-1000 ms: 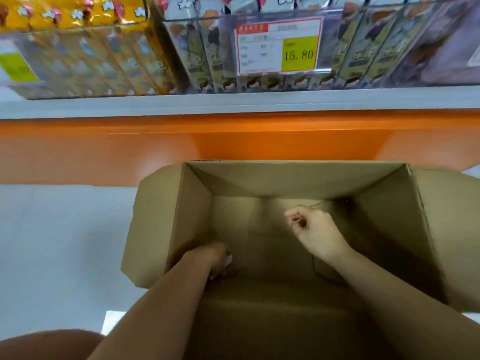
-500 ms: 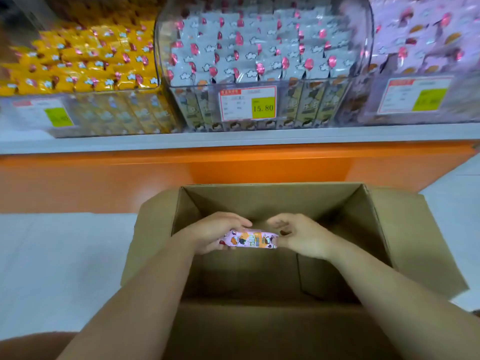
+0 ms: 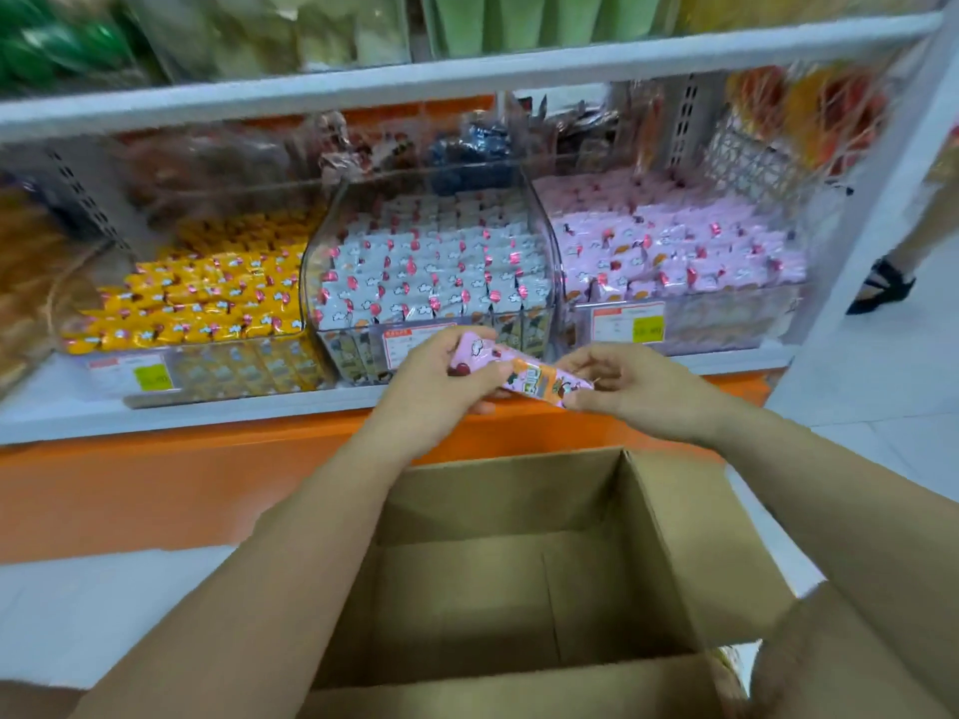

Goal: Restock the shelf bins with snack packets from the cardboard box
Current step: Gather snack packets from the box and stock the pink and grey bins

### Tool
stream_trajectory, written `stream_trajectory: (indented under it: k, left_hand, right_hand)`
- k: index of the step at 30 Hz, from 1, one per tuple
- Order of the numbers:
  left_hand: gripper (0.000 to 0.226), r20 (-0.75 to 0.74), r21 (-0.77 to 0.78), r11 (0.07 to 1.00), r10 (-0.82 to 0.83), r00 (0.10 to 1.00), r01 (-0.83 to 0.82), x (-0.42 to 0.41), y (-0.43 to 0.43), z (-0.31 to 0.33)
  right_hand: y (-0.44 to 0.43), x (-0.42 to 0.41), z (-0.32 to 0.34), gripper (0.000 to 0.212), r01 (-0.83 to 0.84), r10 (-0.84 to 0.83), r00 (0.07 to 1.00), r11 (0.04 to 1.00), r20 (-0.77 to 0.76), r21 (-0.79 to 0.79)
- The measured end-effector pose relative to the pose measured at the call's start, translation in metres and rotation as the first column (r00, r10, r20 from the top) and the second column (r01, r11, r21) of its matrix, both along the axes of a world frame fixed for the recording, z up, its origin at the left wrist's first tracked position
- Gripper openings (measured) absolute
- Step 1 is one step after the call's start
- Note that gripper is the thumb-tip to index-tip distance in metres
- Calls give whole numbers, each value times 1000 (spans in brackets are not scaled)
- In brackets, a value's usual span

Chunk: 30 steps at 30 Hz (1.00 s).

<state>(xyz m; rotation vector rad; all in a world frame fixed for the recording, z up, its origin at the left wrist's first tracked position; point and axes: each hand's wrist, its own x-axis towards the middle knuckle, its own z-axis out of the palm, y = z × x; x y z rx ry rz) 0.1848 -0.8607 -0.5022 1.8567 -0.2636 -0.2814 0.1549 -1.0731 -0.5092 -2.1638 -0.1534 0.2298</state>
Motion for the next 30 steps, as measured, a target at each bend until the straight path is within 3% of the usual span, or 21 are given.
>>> stream_trajectory:
  k: [6,10,16,20,27,30]
  left_hand:
    - [27,447,72,990,76,891,-121,6,-50,46]
    - [31,626,288,934,-17,780,-210,25,-72,66]
    - [35,624,486,839,-137,769,-245,52,-93,75]
    - [34,563,560,803,-190,804,-203,59,-90,88]
    - [39,550,652,736,-293,782,-183,56,-88,99]
    - [42,517,728,660,-354,779,-184,58,-98,99]
  right_hand:
    - [-45,10,27,34,265,-212,913,958,347,-112]
    - [-57,28,24,42,287,-111,874,904,474,-318]
    - [-60,50,15,49,248,-64,889,899,454,-360]
    - [-61,50,13,42,248,-61,889,898,455,-364]
    - [-64,47,13,39,251,-60,884,898,463,-363]
    - [-62,49,13,40,263,-74,884,896,462,-358]
